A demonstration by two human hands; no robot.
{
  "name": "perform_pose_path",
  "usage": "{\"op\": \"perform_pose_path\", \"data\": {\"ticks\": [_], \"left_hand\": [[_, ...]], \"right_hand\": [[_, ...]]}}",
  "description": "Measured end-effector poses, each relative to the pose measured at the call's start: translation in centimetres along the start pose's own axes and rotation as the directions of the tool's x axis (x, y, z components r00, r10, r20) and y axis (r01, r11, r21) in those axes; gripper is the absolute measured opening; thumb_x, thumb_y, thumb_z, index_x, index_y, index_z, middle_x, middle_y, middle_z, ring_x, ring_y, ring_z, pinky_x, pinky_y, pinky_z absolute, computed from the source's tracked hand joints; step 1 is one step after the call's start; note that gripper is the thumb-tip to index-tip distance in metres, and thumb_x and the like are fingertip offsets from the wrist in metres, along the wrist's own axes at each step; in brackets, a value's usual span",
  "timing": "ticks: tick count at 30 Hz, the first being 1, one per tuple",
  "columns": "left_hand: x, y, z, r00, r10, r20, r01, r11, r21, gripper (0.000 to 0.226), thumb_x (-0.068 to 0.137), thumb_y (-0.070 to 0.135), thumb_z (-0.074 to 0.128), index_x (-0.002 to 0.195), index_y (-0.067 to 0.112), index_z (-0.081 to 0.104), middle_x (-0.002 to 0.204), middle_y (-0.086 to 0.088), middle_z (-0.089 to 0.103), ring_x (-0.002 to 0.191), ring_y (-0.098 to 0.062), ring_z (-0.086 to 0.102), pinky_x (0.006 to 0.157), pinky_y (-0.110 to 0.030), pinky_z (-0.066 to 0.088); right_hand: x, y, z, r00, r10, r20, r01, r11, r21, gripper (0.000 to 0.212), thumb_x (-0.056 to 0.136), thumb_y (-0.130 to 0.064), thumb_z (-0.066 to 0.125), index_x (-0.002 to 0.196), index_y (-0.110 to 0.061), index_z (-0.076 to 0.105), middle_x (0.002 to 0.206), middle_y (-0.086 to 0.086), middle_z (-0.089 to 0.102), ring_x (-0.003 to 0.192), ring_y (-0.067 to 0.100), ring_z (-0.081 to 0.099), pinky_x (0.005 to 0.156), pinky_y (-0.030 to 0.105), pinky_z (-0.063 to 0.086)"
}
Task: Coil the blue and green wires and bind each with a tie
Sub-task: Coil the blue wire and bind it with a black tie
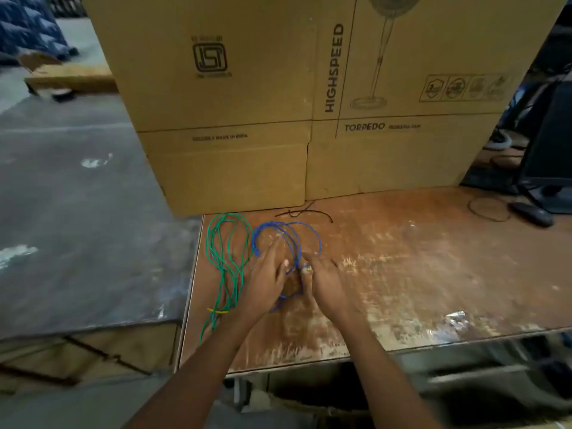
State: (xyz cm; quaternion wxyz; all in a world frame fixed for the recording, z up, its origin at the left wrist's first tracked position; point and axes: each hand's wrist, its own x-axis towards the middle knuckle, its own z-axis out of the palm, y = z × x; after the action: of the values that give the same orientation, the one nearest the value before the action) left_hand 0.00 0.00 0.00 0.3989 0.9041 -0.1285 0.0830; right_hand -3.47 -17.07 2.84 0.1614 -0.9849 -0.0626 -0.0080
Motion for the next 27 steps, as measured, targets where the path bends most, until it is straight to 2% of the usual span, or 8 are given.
{"op": "perform_pose_path", "data": {"ticks": [3, 10, 13, 15, 18, 20, 23, 27], "left_hand": [[1.0, 0.2, 1.5, 1.0, -0.021, 0.021, 0.02, 0.999, 0.026, 0.038, 0.101, 0.019, 0.058, 0.137, 0.009, 0.055, 0.135, -0.012, 0.064, 0.126, -0.025, 0.055, 0.104, -0.032, 0.039], [4.5, 0.0, 4.1, 0.967, -0.203, 0.152, 0.192, 0.978, 0.084, 0.03, 0.088, 0.029, 0.054, 0.116, 0.031, 0.063, 0.1, 0.01, 0.075, 0.093, -0.009, 0.072, 0.081, -0.035, 0.06], [5.1, 0.8, 4.7, 0.952, -0.273, 0.135, 0.275, 0.961, 0.006, 0.036, 0.083, -0.003, 0.062, 0.11, 0.019, 0.072, 0.089, 0.011, 0.072, 0.081, -0.005, 0.071, 0.078, -0.018, 0.058], [5.0, 1.1, 5.1, 0.945, -0.319, 0.078, 0.322, 0.946, -0.034, 0.034, 0.082, -0.008, 0.065, 0.108, 0.013, 0.074, 0.089, 0.007, 0.073, 0.082, -0.008, 0.072, 0.077, -0.016, 0.057], [4.2, 1.4, 4.9, 0.94, -0.338, -0.046, 0.331, 0.936, -0.122, 0.017, 0.093, 0.022, 0.064, 0.109, 0.024, 0.072, 0.099, 0.01, 0.078, 0.092, -0.009, 0.074, 0.084, -0.028, 0.059], [3.6, 2.4, 4.1, 0.923, -0.368, -0.115, 0.336, 0.914, -0.229, 0.021, 0.101, 0.034, 0.059, 0.113, 0.024, 0.072, 0.101, 0.011, 0.078, 0.095, -0.005, 0.072, 0.085, -0.028, 0.057], [3.0, 5.2, 2.4, 0.918, -0.37, -0.142, 0.291, 0.873, -0.392, 0.02, 0.102, 0.03, 0.059, 0.112, 0.022, 0.075, 0.102, 0.012, 0.078, 0.097, -0.004, 0.072, 0.084, -0.028, 0.058], [2.7, 8.2, 1.1, 0.923, -0.381, -0.052, 0.252, 0.7, -0.668, 0.023, 0.101, 0.019, 0.059, 0.115, 0.011, 0.075, 0.11, -0.001, 0.079, 0.104, -0.016, 0.074, 0.088, -0.026, 0.058]], "right_hand": [[1.5, 1.5, 0.4, 0.999, -0.037, 0.03, 0.039, 0.998, -0.057, 0.045, 0.103, -0.012, 0.045, 0.146, -0.021, 0.051, 0.145, 0.005, 0.059, 0.135, 0.032, 0.054, 0.107, 0.04, 0.037], [5.6, 5.2, 3.6, 0.988, -0.119, 0.096, 0.128, 0.987, -0.102, 0.032, 0.097, -0.021, 0.056, 0.128, -0.026, 0.065, 0.126, -0.002, 0.067, 0.114, 0.028, 0.063, 0.091, 0.04, 0.044], [6.3, 6.2, 3.7, 0.981, -0.186, 0.046, 0.19, 0.976, -0.105, 0.025, 0.088, -0.014, 0.067, 0.111, -0.023, 0.072, 0.111, 0.001, 0.07, 0.099, 0.029, 0.066, 0.084, 0.038, 0.048], [6.5, 7.0, 3.6, 0.972, -0.231, 0.028, 0.233, 0.967, -0.099, 0.032, 0.08, -0.005, 0.071, 0.107, -0.022, 0.072, 0.109, 0.003, 0.069, 0.098, 0.032, 0.065, 0.083, 0.039, 0.047], [6.6, 8.2, 3.7, 0.976, -0.218, -0.021, 0.218, 0.976, 0.028, 0.045, 0.079, 0.002, 0.071, 0.114, -0.026, 0.067, 0.115, 0.001, 0.065, 0.105, 0.032, 0.061, 0.088, 0.044, 0.047], [6.1, 8.3, 3.2, 0.977, -0.187, -0.1, 0.203, 0.962, 0.181, 0.029, 0.096, -0.009, 0.068, 0.116, -0.031, 0.063, 0.113, -0.004, 0.064, 0.103, 0.029, 0.063, 0.086, 0.045, 0.051], [4.6, 7.5, 0.7, 0.96, -0.144, -0.238, 0.239, 0.868, 0.435, 0.016, 0.106, -0.022, 0.061, 0.12, -0.029, 0.059, 0.111, -0.011, 0.067, 0.103, 0.017, 0.067, 0.088, 0.041, 0.054], [2.6, 5.3, -3.7, 0.968, -0.019, -0.25, 0.181, 0.742, 0.645, 0.035, 0.102, -0.023, 0.068, 0.13, -0.035, 0.051, 0.107, -0.019, 0.071, 0.106, 0.001, 0.069, 0.089, 0.017, 0.05]]}}
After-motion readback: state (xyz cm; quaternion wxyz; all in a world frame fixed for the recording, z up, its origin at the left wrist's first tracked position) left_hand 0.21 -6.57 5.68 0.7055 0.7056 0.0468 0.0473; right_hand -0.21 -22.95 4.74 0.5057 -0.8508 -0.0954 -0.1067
